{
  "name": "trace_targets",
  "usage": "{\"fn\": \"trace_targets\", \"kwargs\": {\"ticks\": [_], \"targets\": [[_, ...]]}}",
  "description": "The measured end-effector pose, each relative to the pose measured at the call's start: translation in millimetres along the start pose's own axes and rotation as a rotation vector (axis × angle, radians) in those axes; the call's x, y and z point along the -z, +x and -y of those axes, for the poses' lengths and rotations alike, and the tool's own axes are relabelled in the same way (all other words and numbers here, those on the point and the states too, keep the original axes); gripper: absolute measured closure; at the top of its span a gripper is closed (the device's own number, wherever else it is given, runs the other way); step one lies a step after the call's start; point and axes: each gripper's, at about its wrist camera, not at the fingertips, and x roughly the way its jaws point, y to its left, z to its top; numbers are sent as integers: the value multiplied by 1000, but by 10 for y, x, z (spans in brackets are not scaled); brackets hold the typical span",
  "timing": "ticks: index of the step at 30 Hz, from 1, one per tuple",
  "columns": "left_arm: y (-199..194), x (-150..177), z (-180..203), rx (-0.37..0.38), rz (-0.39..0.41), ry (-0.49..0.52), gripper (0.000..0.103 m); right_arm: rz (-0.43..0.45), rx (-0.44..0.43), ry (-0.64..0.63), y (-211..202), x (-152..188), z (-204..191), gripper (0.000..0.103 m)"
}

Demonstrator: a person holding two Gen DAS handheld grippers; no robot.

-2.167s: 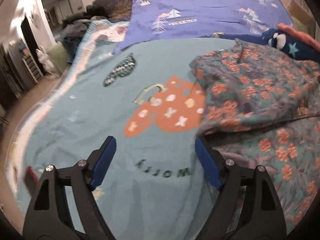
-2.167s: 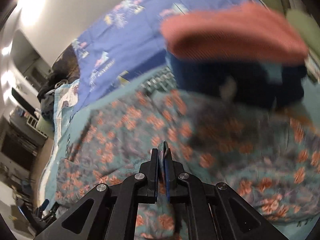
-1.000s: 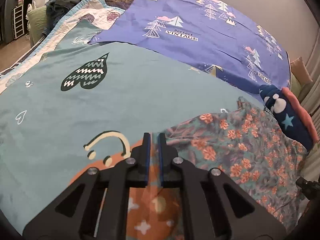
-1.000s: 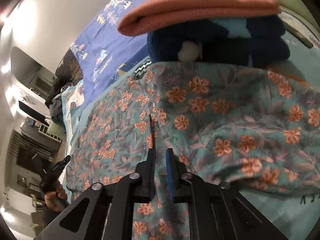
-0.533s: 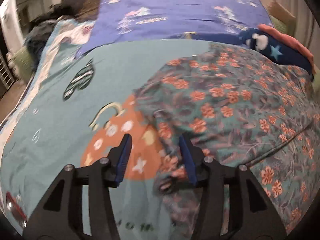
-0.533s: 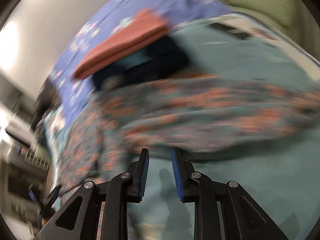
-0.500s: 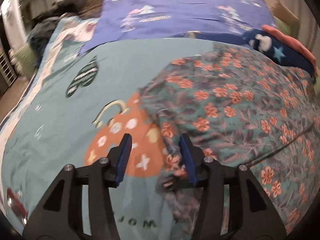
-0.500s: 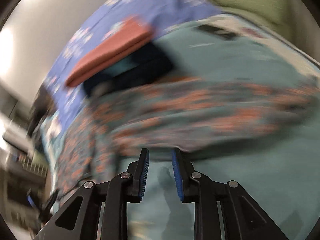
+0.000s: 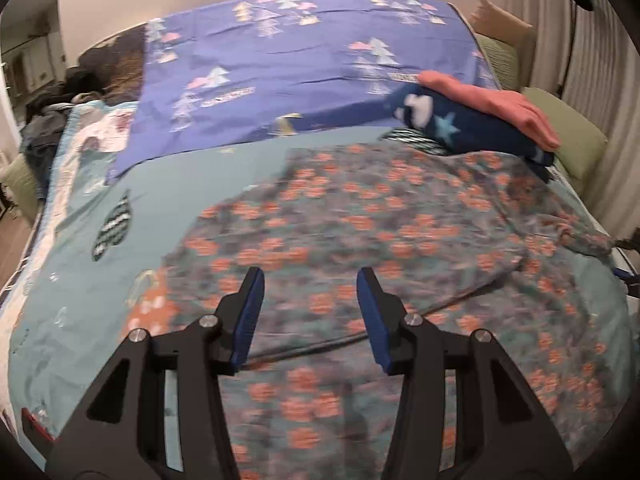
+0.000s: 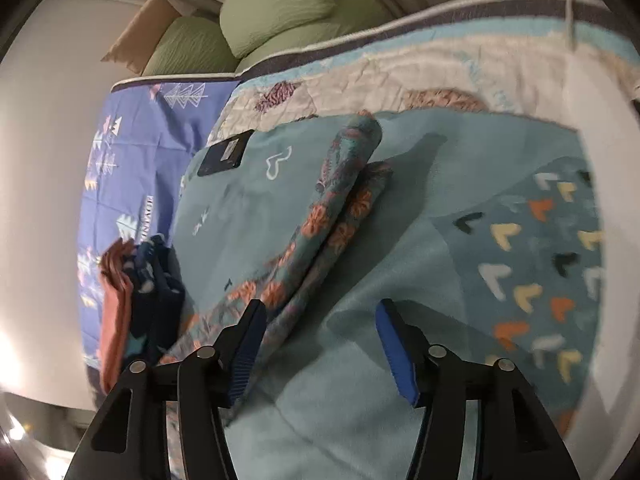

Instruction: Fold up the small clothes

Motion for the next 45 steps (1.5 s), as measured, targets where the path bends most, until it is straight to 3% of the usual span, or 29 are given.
{"fn": "trace_targets", "kwargs": {"ticks": [3, 4, 5, 6, 8, 12, 17, 20, 21, 22, 24, 26, 32, 36, 40, 44, 45], "targets": [[58, -15, 191, 17, -17, 16, 53, 9, -21, 9, 140, -80, -53, 43], [45, -13, 248, 17, -19, 18, 53, 17, -9, -2, 141, -79, -74, 49], [46, -12, 283, 17, -21, 20, 53, 29, -2, -39, 150, -93, -137, 84], [43, -9, 304, 20, -24, 18, 53, 29, -2, -81, 159, -105, -222, 96], [32, 2, 335, 20, -25, 15, 53, 95, -30, -146, 22, -42, -395, 97], [-13, 30, 305, -1, -19, 10, 53, 164, -141, -366, -319, 315, -1077, 97], [-69, 83, 220, -12, -10, -19, 53, 142, -276, -730, -575, 1289, -2065, 95], [-83, 139, 116, -7, -18, -63, 53, -20, -364, -943, -419, 1989, -2443, 88], [-82, 162, 82, -5, -22, -75, 53, -145, -395, -1016, -280, 2239, -2520, 69], [-80, 181, 55, -3, -27, -84, 53, -233, -390, -1058, -191, 2396, -2536, 59], [-87, 228, -6, 3, -35, -102, 53, -357, -359, -1100, -30, 2610, -2499, 54], [-103, 270, -50, 19, -38, -105, 53, -360, -354, -1080, 3, 2562, -2383, 54], [-35, 280, 55, 99, -52, -72, 47, -246, -182, -925, 60, 1912, -2024, 54], [134, 160, 421, 238, -61, -12, 40, -238, -108, -932, 167, 1720, -2006, 54], [367, -66, 815, 342, -81, 67, 36, -331, -116, -915, 379, 1670, -2029, 54], [707, -286, 1141, 348, -107, 98, 33, -429, -143, -892, 588, 1757, -2040, 54], [779, -314, 1200, 375, -119, 96, 52, -463, -149, -892, 637, 1801, -2038, 54]]}}
